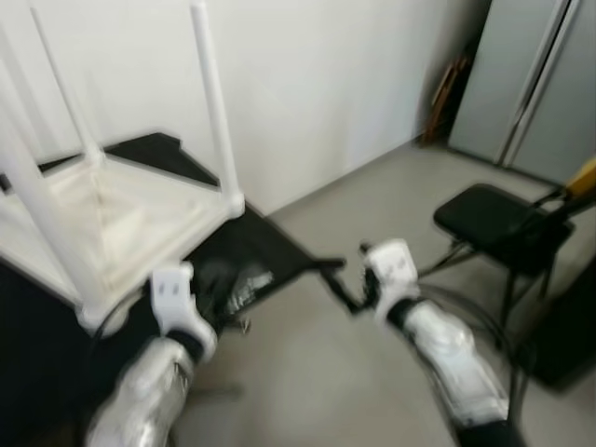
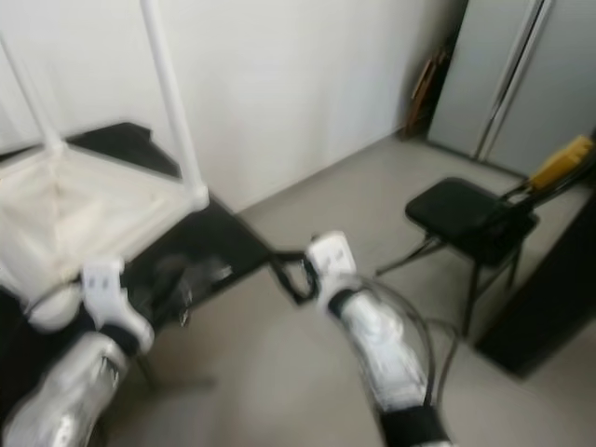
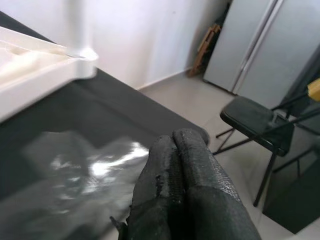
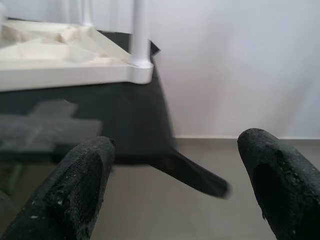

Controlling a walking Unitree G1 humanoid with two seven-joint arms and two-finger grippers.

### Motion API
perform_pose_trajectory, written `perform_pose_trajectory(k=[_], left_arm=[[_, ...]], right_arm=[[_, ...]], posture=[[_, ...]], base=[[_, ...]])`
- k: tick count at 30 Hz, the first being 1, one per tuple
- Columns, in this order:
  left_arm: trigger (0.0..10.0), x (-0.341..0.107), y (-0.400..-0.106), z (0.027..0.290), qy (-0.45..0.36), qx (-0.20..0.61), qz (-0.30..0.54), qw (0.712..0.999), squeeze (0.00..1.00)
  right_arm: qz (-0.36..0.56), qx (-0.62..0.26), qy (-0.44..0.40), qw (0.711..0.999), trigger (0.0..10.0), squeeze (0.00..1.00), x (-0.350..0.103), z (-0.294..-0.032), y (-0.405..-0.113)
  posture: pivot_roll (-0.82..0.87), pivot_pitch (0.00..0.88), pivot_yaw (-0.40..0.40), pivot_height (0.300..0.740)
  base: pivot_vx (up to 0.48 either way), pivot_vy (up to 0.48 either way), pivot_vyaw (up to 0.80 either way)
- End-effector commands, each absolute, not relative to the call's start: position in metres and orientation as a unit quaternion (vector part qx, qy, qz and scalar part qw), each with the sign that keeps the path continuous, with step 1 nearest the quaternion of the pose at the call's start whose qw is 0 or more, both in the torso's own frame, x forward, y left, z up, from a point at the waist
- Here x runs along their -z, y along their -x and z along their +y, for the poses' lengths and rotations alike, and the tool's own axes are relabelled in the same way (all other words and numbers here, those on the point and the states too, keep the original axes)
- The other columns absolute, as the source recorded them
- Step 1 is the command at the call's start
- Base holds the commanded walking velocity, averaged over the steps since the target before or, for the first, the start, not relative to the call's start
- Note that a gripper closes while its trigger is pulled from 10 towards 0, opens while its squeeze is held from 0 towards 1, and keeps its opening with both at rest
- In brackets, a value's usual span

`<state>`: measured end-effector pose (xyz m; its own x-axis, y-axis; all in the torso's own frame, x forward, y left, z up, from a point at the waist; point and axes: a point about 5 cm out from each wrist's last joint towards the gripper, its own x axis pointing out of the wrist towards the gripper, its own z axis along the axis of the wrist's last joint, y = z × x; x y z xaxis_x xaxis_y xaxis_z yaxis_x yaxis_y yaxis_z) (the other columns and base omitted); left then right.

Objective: Building children table

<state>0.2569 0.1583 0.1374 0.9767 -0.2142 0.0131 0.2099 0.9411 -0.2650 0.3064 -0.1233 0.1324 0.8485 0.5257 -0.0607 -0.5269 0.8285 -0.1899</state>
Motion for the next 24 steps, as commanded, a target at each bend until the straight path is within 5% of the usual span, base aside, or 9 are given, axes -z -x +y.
perform_pose_trajectory(k=[1,13,24], left_arm=[[10.0,-0.135,-0.261,0.160,0.137,0.105,0.010,0.985,0.00],[10.0,-0.134,-0.272,0.167,0.139,0.064,0.004,0.988,0.00],[10.0,-0.134,-0.274,0.168,0.121,0.059,0.003,0.991,0.00]], right_arm=[[0.001,-0.267,0.111,0.957,10.0,0.00,-0.133,-0.130,-0.308],[0.004,-0.273,0.129,0.953,10.0,0.00,-0.133,-0.129,-0.312],[0.005,-0.270,0.130,0.954,10.0,0.00,-0.133,-0.128,-0.313]], posture=[[-0.07,0.000,-0.004,0.740],[-0.06,0.000,-0.018,0.740],[-0.05,0.000,-0.011,0.740]], base=[[0.000,-0.469,0.00],[0.000,-0.468,0.00],[0.032,0.000,0.00]])
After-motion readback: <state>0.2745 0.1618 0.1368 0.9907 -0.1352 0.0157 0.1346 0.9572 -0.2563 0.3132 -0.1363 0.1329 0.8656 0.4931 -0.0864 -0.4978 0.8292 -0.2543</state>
